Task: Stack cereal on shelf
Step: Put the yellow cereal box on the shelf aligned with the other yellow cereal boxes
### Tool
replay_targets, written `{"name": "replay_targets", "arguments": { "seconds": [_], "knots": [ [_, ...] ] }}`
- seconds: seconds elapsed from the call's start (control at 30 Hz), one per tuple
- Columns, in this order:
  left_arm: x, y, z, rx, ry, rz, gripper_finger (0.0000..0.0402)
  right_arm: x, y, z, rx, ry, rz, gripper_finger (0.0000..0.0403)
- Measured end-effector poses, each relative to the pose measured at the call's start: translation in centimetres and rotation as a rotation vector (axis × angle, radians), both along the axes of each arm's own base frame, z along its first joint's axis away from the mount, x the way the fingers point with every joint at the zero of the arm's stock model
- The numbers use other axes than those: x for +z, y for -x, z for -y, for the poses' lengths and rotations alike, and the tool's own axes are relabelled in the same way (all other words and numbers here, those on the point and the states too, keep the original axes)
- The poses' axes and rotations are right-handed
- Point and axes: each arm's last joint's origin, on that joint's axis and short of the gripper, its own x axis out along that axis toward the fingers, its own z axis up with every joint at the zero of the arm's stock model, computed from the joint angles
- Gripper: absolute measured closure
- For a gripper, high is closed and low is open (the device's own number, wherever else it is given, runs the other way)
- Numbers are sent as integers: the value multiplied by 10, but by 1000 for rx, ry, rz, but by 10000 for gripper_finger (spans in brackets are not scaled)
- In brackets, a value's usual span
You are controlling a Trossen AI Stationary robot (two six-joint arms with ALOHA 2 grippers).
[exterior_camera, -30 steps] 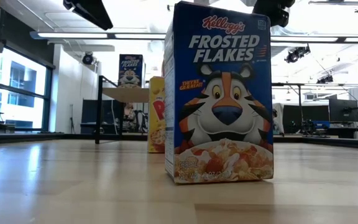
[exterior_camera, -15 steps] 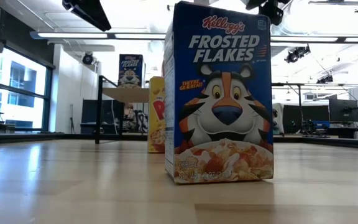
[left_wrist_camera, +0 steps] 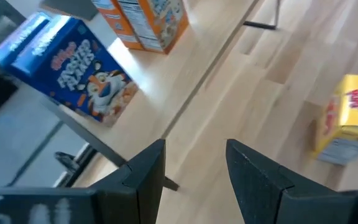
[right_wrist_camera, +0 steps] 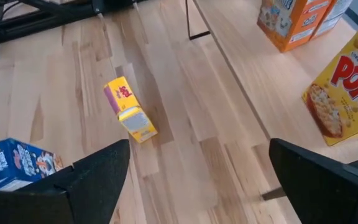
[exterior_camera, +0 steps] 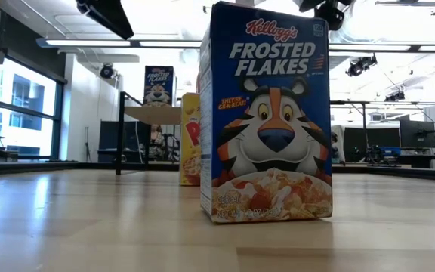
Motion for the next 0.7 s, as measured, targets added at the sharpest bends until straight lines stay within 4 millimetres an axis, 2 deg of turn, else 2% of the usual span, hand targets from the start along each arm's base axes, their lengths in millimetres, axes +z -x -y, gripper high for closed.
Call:
{"name": "replay_targets", "arguments": {
  "seconds": [0.23, 0.37, 0.53, 0.7],
  "knots": [
    [14, -1, -2, -25, 73, 42, 243, 3, -2, 1, -45, -38, 48, 24],
    [25, 0, -3, -22, 78, 78, 243, 9, -7, 1, -49, -33, 130, 24],
    [35, 0, -3, -24, 83, 111, 243, 20, -14, 1, 2, -48, 258, 24],
    [39, 1, -3, -25, 85, 125, 243, 34, -20, -2, 123, -63, 415, 24]
  ]
}}
